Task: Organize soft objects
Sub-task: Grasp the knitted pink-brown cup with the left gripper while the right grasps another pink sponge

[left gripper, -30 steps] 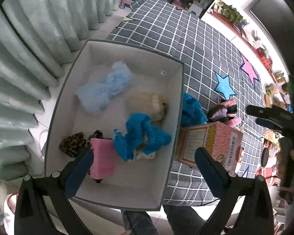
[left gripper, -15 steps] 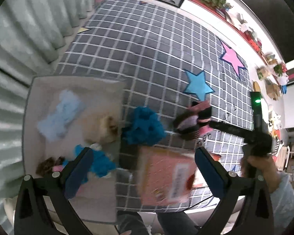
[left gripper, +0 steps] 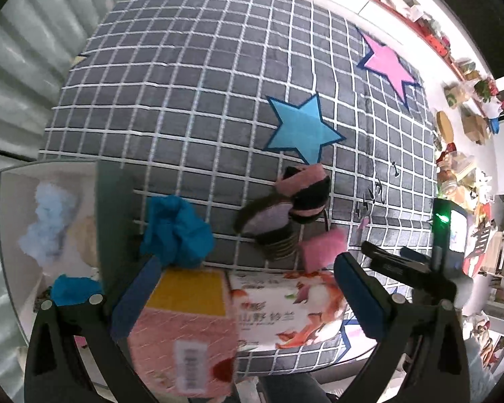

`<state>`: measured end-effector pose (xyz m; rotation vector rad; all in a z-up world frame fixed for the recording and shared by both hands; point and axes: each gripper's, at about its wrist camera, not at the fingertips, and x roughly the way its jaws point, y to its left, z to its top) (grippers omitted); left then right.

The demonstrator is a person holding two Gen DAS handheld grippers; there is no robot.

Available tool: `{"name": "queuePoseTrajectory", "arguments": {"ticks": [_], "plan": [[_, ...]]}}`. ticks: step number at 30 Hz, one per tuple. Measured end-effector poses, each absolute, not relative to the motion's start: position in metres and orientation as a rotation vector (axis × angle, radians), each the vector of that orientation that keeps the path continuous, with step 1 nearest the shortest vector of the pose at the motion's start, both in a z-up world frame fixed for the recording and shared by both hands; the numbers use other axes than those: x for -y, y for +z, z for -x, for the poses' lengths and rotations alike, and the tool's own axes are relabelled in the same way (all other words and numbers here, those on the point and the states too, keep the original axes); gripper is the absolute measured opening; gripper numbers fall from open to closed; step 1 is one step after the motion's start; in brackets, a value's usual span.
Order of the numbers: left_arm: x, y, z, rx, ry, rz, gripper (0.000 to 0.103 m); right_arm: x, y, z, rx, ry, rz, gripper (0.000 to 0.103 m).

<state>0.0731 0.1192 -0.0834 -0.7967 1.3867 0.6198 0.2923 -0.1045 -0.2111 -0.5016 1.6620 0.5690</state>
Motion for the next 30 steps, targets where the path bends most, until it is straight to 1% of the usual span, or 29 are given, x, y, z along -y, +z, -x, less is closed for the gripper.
{"name": "queuePoseTrajectory", "arguments": {"ticks": [4, 8, 15, 21, 22, 23, 24, 25, 26, 30], "plan": [[-0.116, -0.106, -0.092, -1.465, 0.649, 0.778, 0.103, 0.11, -0.201, -0.294, -1.664, 0.683, 0.418, 0.1], [-0.119, -0.121, -0.103, -1.548, 0.696, 0.744, 0.103, 0.076, -0.194, -0.269, -1.654, 0.855, 0.49, 0.1], [-0.135, -0.12, -0.099, -1.574, 0.772, 0.731, 0.103, 0.02, -0.208, -0.222, -1.636, 0.955, 0.676, 0.1], [-0.133, -0.138, -0.097, -1.622, 0.783, 0.754, 0.103, 0.016, -0.225, -0.182, -1.606, 0.948, 0.807, 0.1], [-0.131, -0.14, -0.098, -1.628, 0.782, 0.754, 0.103, 0.018, -0.226, -0.178, -1.603, 0.945, 0.812, 0.096], [-0.13, -0.143, -0.099, -1.633, 0.779, 0.754, 0.103, 0.023, -0.23, -0.174, -1.598, 0.942, 0.811, 0.082], [-0.128, -0.146, -0.101, -1.64, 0.775, 0.755, 0.103, 0.029, -0.234, -0.17, -1.598, 0.94, 0.804, 0.079], [-0.126, -0.148, -0.103, -1.644, 0.772, 0.754, 0.103, 0.033, -0.233, -0.17, -1.589, 0.937, 0.79, 0.074], [-0.125, -0.151, -0.104, -1.649, 0.768, 0.752, 0.103, 0.034, -0.237, -0.164, -1.586, 0.937, 0.778, 0.072], [-0.117, -0.165, -0.112, -1.673, 0.752, 0.756, 0.103, 0.055, -0.236, -0.183, -1.62, 0.932, 0.662, 0.072]]}}
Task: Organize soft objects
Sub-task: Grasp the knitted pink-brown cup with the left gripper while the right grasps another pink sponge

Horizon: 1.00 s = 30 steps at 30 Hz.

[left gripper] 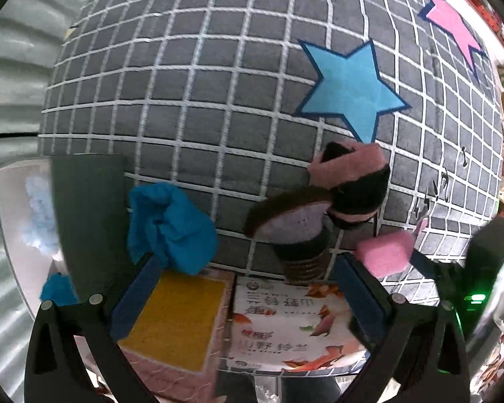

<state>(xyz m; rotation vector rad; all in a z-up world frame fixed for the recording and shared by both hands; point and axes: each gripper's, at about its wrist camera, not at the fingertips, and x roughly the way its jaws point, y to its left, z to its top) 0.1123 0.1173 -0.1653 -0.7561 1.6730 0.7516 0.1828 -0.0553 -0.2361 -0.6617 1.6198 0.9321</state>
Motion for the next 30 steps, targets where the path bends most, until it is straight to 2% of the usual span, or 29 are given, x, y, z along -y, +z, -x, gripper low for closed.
{"name": "queuePoseTrajectory", "arguments": {"ticks": [9, 13, 16, 18, 20, 21, 24, 30], "plan": [[-0.092, -0.215, -0.133, -1.789, 0.737, 0.649, 0.103, 0.106, -0.222, -0.218, -1.659, 0.869, 0.482, 0.072], [-0.089, -0.231, -0.137, -1.809, 0.728, 0.614, 0.099, 0.113, -0.213, -0.229, -1.673, 0.867, 0.442, 0.072], [-0.086, -0.238, -0.141, -1.8, 0.697, 0.629, 0.091, 0.117, -0.204, -0.252, -1.678, 0.876, 0.42, 0.072], [-0.081, -0.238, -0.15, -1.783, 0.682, 0.632, 0.076, 0.123, -0.195, -0.255, -1.683, 0.884, 0.398, 0.072], [-0.077, -0.235, -0.156, -1.77, 0.677, 0.612, 0.069, 0.132, -0.181, -0.263, -1.686, 0.889, 0.383, 0.072], [-0.074, -0.231, -0.17, -1.762, 0.673, 0.602, 0.061, 0.14, -0.177, -0.263, -1.687, 0.891, 0.376, 0.072], [-0.067, -0.223, -0.172, -1.74, 0.67, 0.593, 0.052, 0.131, -0.174, -0.261, -1.686, 0.897, 0.37, 0.072], [-0.053, -0.188, -0.162, -1.652, 0.682, 0.551, 0.05, 0.13, -0.166, -0.26, -1.675, 0.895, 0.35, 0.072]]}}
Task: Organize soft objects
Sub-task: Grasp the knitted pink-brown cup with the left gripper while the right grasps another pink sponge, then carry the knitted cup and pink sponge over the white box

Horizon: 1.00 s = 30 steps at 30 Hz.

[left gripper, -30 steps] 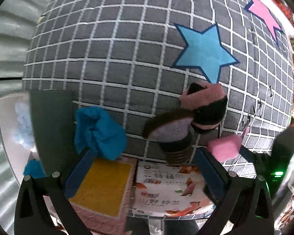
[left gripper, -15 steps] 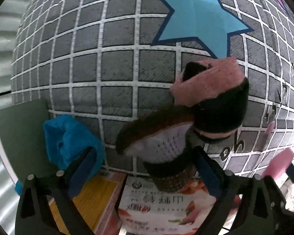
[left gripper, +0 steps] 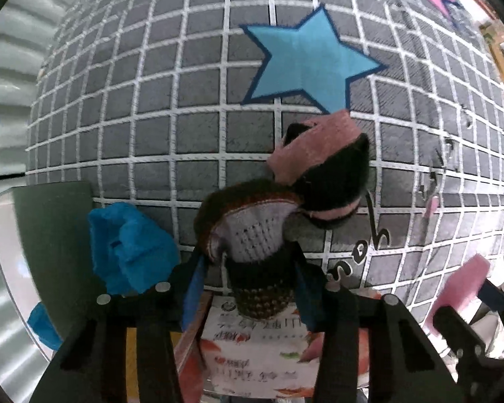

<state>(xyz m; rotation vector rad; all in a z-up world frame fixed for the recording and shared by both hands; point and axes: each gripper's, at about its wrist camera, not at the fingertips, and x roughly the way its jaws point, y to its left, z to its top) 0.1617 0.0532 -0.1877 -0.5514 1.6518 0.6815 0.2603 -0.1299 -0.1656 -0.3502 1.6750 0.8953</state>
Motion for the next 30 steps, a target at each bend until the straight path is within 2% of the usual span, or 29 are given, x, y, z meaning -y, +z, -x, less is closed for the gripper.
{"name": "queuePoseTrajectory", "arguments": {"ticks": [16, 30], "plan": [[-0.035, -0.082, -0.128, -1.475, 0.668, 0.378, 0.05, 0.103, -0.132, -0.242, -1.591, 0.938, 0.4, 0.072], [-0.075, -0.045, -0.066, -1.351, 0.723, 0.383, 0.05, 0.053, -0.081, -0.208, -1.439, 1.014, 0.469, 0.072]]}}
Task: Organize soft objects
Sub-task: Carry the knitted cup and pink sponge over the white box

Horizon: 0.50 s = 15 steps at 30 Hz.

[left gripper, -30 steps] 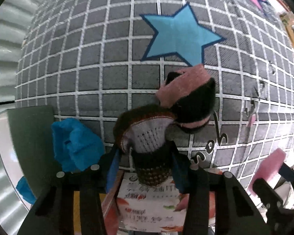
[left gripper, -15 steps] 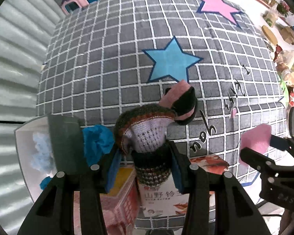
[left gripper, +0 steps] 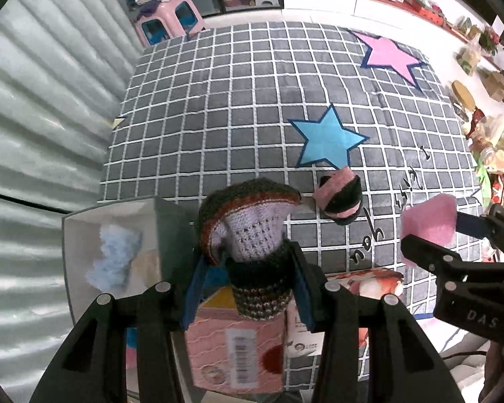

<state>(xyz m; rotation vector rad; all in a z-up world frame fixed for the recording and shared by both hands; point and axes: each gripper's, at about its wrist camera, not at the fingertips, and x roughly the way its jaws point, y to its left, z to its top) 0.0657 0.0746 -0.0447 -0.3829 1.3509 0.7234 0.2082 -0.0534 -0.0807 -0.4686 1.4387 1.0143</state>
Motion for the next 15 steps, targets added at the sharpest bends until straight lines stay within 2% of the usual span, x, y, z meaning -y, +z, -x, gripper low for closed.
{"name": "queuePoseTrajectory", "arguments": {"ticks": [15], "plan": [[-0.07, -0.017, -0.028, -1.281, 0.698, 0.373, 0.05, 0.055, -0.045, -0.176, -1.351, 0.997, 0.497, 0.072]]}}
